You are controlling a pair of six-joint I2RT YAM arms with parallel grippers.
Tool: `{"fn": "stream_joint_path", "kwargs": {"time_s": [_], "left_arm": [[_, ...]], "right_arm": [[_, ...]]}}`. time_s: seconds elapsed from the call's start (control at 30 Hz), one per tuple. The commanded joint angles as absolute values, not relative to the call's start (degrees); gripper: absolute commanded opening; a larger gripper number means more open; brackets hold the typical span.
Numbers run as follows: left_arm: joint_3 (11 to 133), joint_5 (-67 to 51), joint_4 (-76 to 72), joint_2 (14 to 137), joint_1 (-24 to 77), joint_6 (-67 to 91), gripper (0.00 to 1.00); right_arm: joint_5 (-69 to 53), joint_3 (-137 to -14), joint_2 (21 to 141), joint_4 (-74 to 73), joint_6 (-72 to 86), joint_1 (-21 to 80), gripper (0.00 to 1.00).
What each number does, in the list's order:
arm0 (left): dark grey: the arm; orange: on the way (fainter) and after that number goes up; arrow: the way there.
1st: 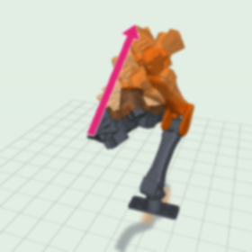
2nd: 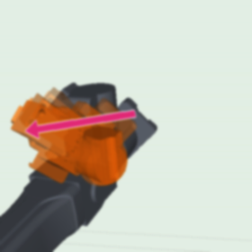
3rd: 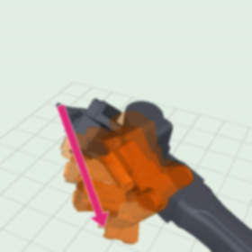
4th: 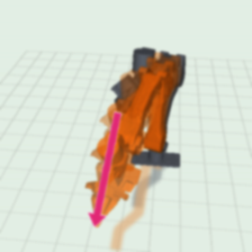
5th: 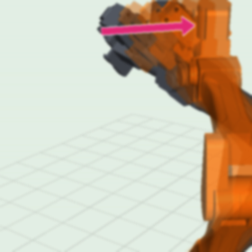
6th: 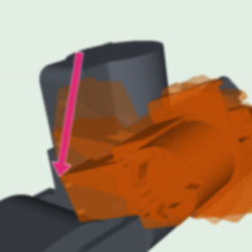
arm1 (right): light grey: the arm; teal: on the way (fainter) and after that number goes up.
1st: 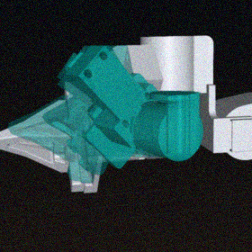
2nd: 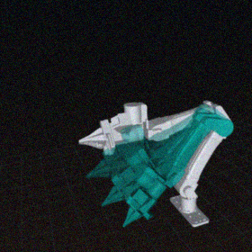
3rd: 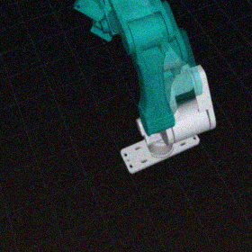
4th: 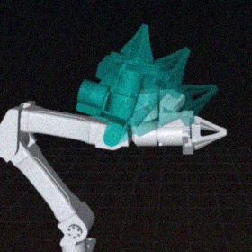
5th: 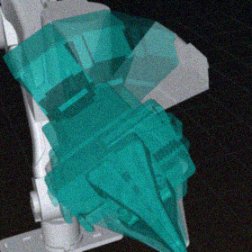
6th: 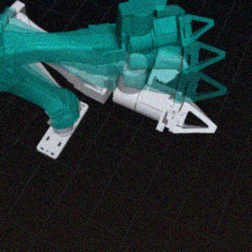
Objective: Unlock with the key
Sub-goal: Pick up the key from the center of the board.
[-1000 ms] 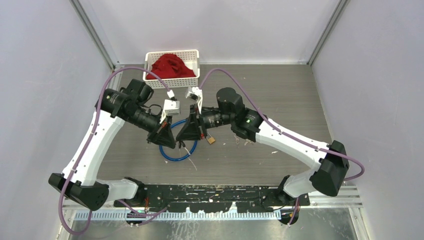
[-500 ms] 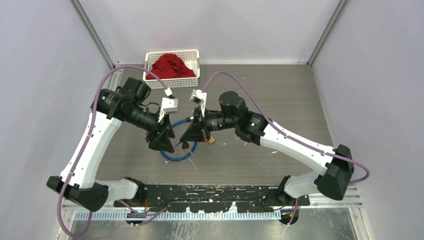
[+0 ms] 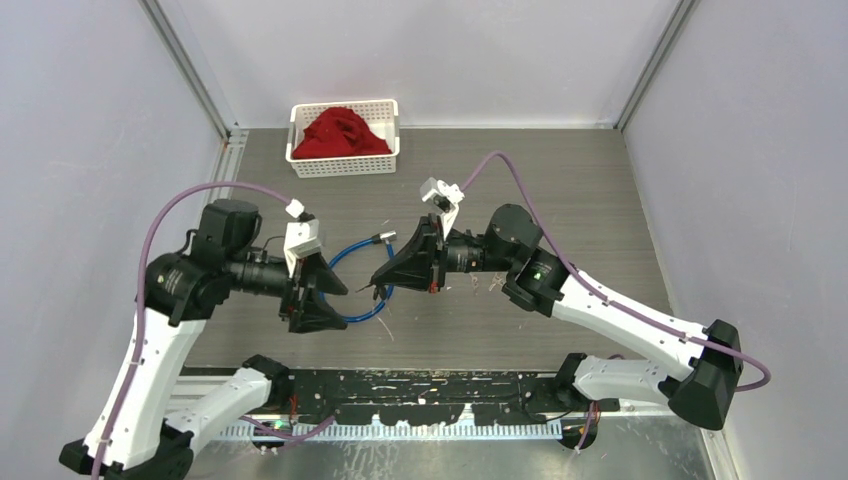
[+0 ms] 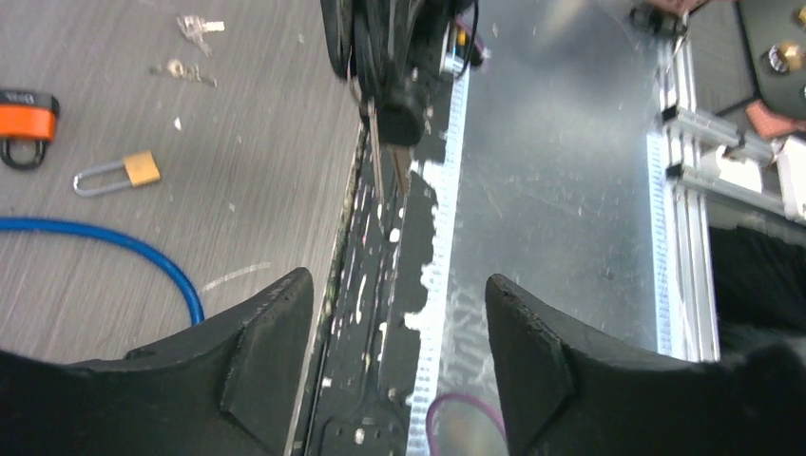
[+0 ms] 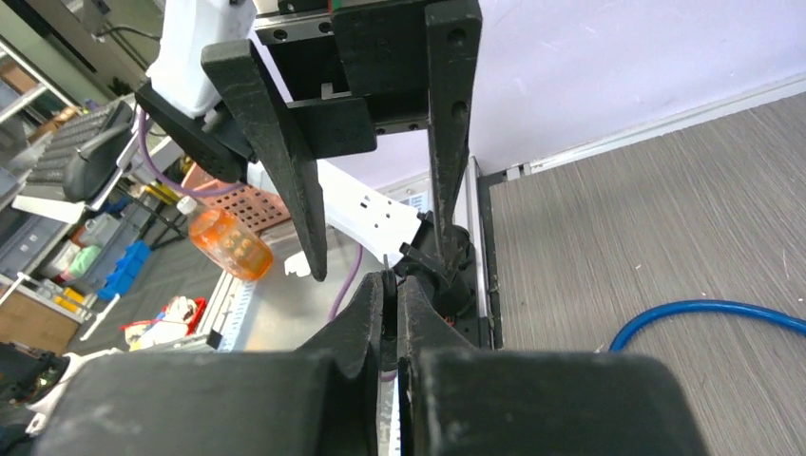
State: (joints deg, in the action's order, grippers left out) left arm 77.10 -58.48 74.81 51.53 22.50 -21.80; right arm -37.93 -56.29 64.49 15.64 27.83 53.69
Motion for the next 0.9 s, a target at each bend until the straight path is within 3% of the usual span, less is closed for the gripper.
{"fn": "stream_joint_path", "kwargs": {"time_s": [0.0, 0.23, 0.57, 0.7, 0.77, 0.87], "left_arm": [[73.9, -64.1, 52.6, 47.7, 22.6, -4.4, 0.63], [69.3, -64.2, 40.6, 46.9, 22.6, 6.6, 0.51], [70.7, -64.0, 39.6, 47.5, 22.6, 7.8, 0.31], [71.2, -64.0, 39.5, 47.2, 22.6, 7.9, 0.32], [71.9, -64.0, 39.5, 47.1, 22.6, 7.9, 0.42], [72.6, -64.5, 39.0, 46.8, 22.5, 8.2, 0.46]], "right_arm": [[-36.2, -55.0, 62.9, 26.5, 31.9, 54.0, 0.01], [-36.8, -55.2, 64.0, 31.1, 34.4, 54.1, 0.01], [-35.5, -55.0, 63.9, 28.8, 33.2, 54.3, 0.01], [-34.6, -54.5, 63.3, 28.2, 32.7, 54.3, 0.01], [-34.0, -54.5, 63.1, 27.7, 32.2, 54.3, 0.01], [-33.8, -54.2, 63.0, 27.4, 32.3, 54.3, 0.01]]}}
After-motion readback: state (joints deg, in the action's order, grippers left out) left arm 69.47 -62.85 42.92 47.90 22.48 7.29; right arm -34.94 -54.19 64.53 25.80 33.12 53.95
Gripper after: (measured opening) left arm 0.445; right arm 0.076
